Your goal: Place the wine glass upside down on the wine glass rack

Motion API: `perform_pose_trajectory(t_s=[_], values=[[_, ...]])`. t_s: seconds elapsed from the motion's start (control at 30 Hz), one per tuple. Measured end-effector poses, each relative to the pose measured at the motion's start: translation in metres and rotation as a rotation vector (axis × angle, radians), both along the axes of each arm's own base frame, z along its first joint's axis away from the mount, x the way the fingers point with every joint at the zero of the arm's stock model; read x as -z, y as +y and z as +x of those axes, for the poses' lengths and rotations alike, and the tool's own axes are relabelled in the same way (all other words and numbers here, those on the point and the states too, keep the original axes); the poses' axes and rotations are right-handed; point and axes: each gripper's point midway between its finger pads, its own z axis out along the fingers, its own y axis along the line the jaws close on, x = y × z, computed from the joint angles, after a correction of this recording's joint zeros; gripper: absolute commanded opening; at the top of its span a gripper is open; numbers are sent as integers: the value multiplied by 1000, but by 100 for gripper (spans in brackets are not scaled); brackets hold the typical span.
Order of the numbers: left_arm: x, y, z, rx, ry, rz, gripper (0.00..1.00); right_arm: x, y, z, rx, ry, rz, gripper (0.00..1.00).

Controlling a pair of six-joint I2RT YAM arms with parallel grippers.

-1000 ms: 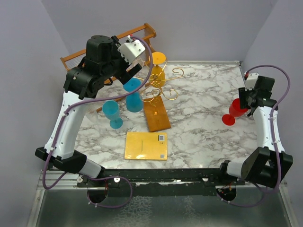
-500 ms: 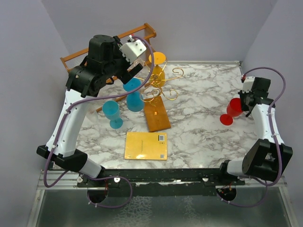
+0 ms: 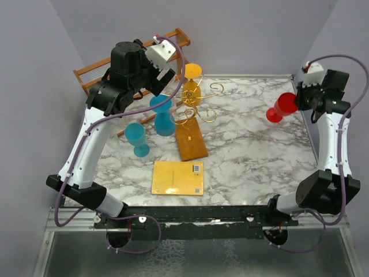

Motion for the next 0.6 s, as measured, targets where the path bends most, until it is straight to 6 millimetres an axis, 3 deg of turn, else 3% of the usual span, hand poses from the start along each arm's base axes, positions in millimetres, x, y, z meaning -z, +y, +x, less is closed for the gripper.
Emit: perform_pose_trajectory(t_s=[0.03, 0.23, 0.37, 0.47, 0.6], values=[[-3, 0, 2, -9, -7, -23, 99, -15, 3, 5, -17, -38, 6, 1], [-24, -12, 5, -11, -34, -190, 99, -152, 33, 26, -127, -362, 35, 1], [-55, -31, -1, 57, -63, -338, 97, -227, 75, 21, -251, -530, 94, 1], [-82, -49, -5, 131, -82, -472, 93, -265, 107, 14, -342, -614, 137, 1], [-99, -72, -7, 200, -47, -625, 88, -297, 144, 7, -458, -682, 215, 1]])
